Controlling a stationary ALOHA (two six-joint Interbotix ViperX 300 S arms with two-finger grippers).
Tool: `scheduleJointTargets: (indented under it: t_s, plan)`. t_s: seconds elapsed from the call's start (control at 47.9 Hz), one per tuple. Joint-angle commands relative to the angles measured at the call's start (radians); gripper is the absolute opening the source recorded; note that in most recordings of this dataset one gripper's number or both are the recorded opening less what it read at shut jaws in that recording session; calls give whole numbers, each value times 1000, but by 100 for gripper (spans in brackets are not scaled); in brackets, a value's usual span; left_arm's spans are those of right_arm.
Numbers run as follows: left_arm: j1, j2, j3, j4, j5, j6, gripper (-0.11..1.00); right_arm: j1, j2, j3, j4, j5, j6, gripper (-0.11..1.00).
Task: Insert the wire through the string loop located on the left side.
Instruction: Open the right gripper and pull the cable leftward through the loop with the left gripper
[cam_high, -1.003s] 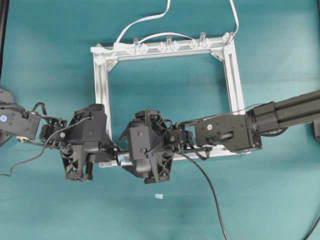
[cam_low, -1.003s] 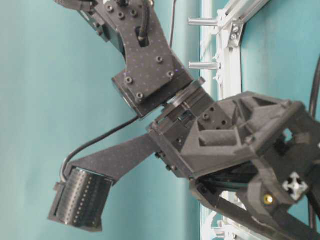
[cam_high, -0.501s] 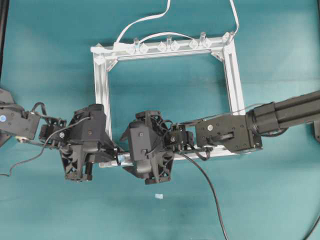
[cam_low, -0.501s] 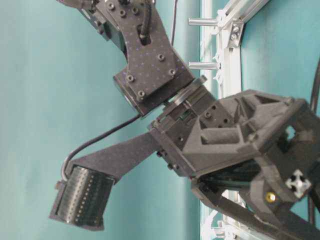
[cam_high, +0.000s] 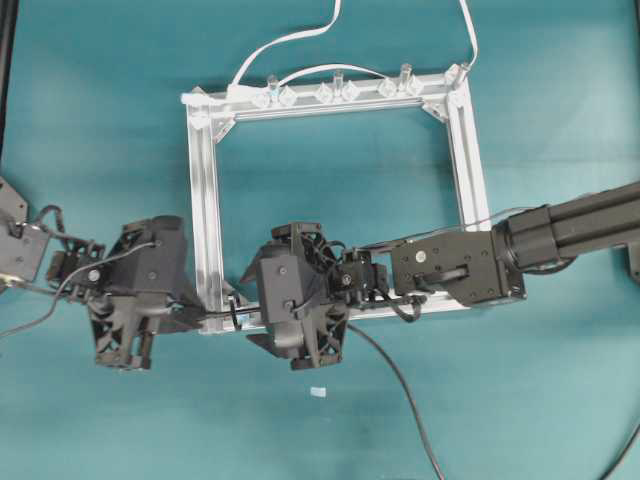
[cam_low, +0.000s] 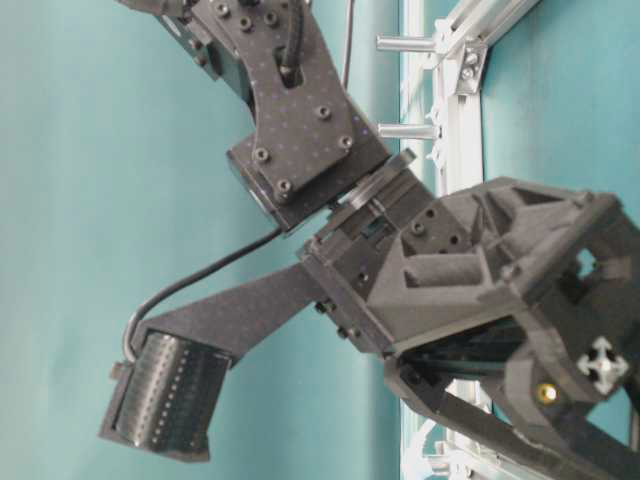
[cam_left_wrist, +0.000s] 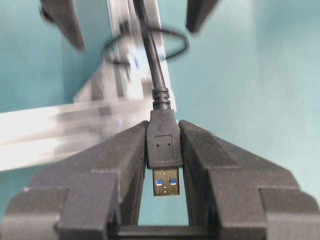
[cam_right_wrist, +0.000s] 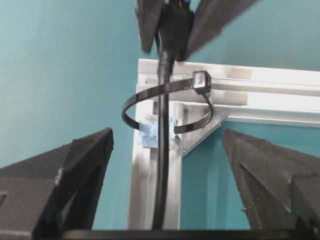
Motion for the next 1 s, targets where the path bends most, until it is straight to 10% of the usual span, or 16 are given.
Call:
scheduleJointTargets:
  t_s: [0.0,0.251,0.982]
  plan:
    - [-15,-41,3,-2,8,-34,21,6,-21,-8,-2,-3,0,88]
    - [-31,-115,81,-2,8,-156,21,12,-23,-2,-2,-3,0,88]
    - [-77,-380,216,-2,164,-238,21,12,-49,41,-2,-3,3,88]
